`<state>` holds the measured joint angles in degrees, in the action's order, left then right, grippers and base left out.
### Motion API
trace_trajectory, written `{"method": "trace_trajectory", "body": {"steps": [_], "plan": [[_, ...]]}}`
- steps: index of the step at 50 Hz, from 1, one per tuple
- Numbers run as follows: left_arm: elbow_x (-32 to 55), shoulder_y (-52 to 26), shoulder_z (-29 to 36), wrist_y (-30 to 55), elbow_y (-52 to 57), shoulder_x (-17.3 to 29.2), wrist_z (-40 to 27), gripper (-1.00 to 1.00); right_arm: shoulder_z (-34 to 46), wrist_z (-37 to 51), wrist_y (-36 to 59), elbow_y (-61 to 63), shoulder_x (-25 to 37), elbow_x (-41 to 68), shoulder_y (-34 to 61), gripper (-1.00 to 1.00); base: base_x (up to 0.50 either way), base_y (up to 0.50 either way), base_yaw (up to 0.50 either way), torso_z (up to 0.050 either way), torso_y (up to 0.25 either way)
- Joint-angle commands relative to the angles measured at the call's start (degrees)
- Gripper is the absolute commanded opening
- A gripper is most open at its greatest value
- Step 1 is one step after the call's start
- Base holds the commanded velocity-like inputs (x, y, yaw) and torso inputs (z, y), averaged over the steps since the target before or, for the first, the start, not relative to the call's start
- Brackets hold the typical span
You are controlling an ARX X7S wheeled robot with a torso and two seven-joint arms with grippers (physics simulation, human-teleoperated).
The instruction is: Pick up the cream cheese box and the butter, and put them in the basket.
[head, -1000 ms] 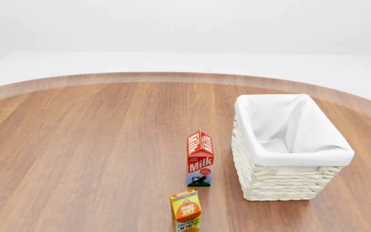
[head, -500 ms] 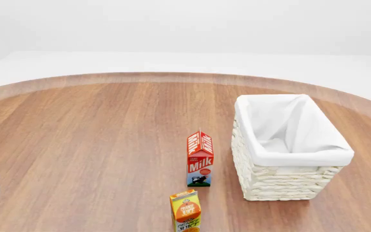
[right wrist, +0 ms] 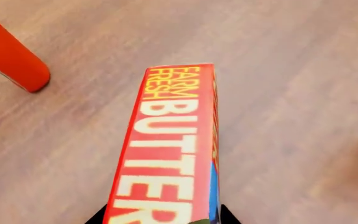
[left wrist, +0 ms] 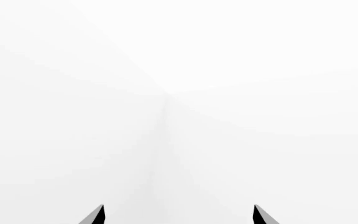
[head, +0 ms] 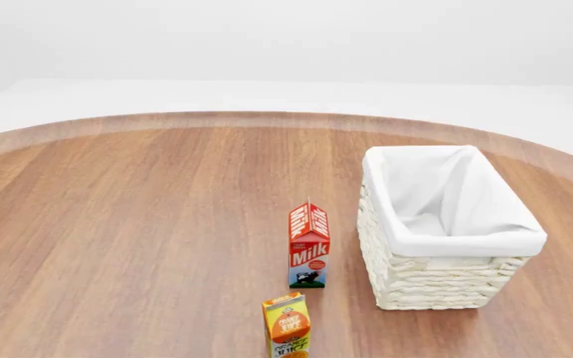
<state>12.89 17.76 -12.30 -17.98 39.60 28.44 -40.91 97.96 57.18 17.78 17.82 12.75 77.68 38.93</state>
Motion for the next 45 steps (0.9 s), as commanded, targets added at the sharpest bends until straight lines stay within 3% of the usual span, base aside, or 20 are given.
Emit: {"method": "trace_trajectory", "body": {"steps": [1,22,36,45], "plan": [[-0.6,0.3,-1.9,-1.3,-0.1,-1.2,1.4,1.0,-5.4,7.2,0.5,12.5,1.3,-5.6,5.9,-1.0,0.0,0.0,0.0,0.0,0.0],[-0.7,0.4,-2.1,-0.8,0.9,-1.0,1.3,1.0,-12.1,20.5,2.6,29.5,5.2,-4.6,15.7,-1.0,0.0,0.0,0.0,0.0,0.0],[-0.8,0.6,-2.3,-0.3,1.6,-1.0,1.2,1.0,-18.1,30.8,3.3,40.2,10.4,4.6,26.1,-1.0,0.0,0.0,0.0,0.0,0.001],[-1.1,0.3,-1.8,0.5,1.9,-0.9,1.2,1.0,-23.8,32.7,5.1,42.2,18.1,15.9,38.2,-1.0,0.0,0.0,0.0,0.001,0.001]]}}
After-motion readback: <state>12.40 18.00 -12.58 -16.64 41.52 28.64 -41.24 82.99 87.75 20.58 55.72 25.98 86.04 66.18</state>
